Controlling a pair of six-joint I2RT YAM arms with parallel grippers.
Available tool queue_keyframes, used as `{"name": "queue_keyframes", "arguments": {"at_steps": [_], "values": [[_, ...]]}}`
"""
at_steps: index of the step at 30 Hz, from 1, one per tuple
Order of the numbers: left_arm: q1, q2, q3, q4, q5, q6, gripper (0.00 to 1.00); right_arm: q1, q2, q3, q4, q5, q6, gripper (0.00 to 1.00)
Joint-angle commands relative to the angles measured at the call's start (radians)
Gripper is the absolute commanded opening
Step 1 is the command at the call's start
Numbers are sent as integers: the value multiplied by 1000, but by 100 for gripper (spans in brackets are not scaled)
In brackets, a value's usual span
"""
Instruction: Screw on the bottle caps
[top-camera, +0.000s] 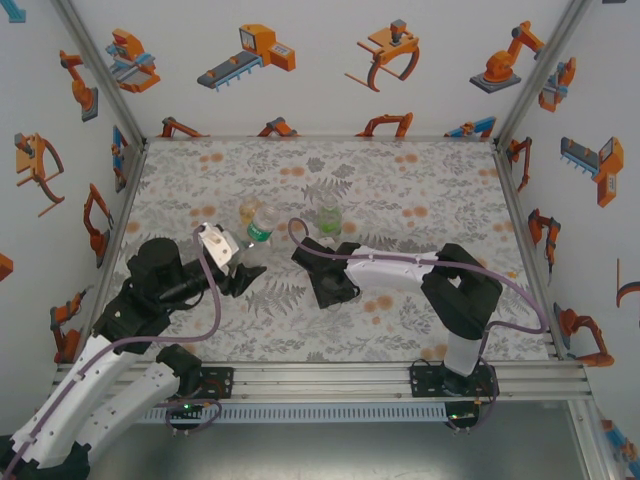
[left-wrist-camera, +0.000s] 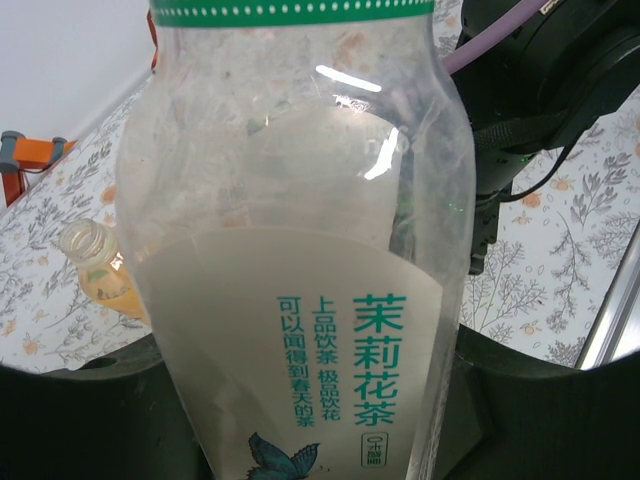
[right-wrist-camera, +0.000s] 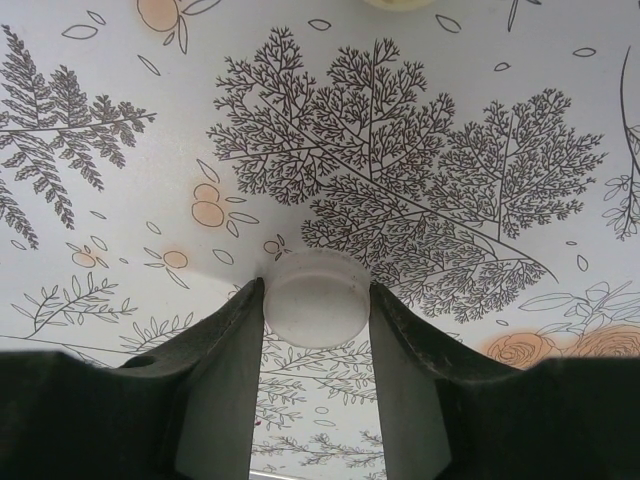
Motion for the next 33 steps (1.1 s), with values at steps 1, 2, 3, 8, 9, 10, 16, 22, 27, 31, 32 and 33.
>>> {"name": "queue_keyframes", "arguments": {"at_steps": [1, 2, 3, 8, 9, 10, 16, 22, 27, 31, 32, 33], "values": [[6, 7, -3, 9, 17, 24, 8, 6, 22, -48, -37, 31, -23, 38], [6, 6, -4, 12, 17, 27, 8, 6, 13, -52, -35, 33, -23, 38], [7, 8, -9, 18, 17, 29, 8, 6, 0, -57, -31, 35, -23, 37], [6, 31, -13, 25, 50, 36, 7, 1, -108, -97, 12, 28, -32, 35], [7, 39, -9, 23, 64, 37, 7, -2, -135, -107, 23, 22, -37, 35], [6, 47, -8, 20, 75, 38, 6, -6, -163, -117, 34, 17, -43, 35], [7, 74, -5, 18, 119, 54, 6, -45, -374, -205, 121, -40, -114, 33], [3, 102, 1, 9, 191, 77, 5, -84, -626, -284, 209, -123, -240, 29], [-9, 115, 3, -13, 225, 118, 5, -85, -808, -344, 311, -229, -384, 25], [-25, 115, -3, -37, 259, 171, 5, -86, -888, -343, 333, -359, -473, 21], [-31, 114, -3, -45, 264, 183, 5, -85, -904, -343, 341, -400, -497, 21], [-39, 115, -4, -50, 266, 194, 5, -85, -918, -342, 347, -430, -517, 20]]}}
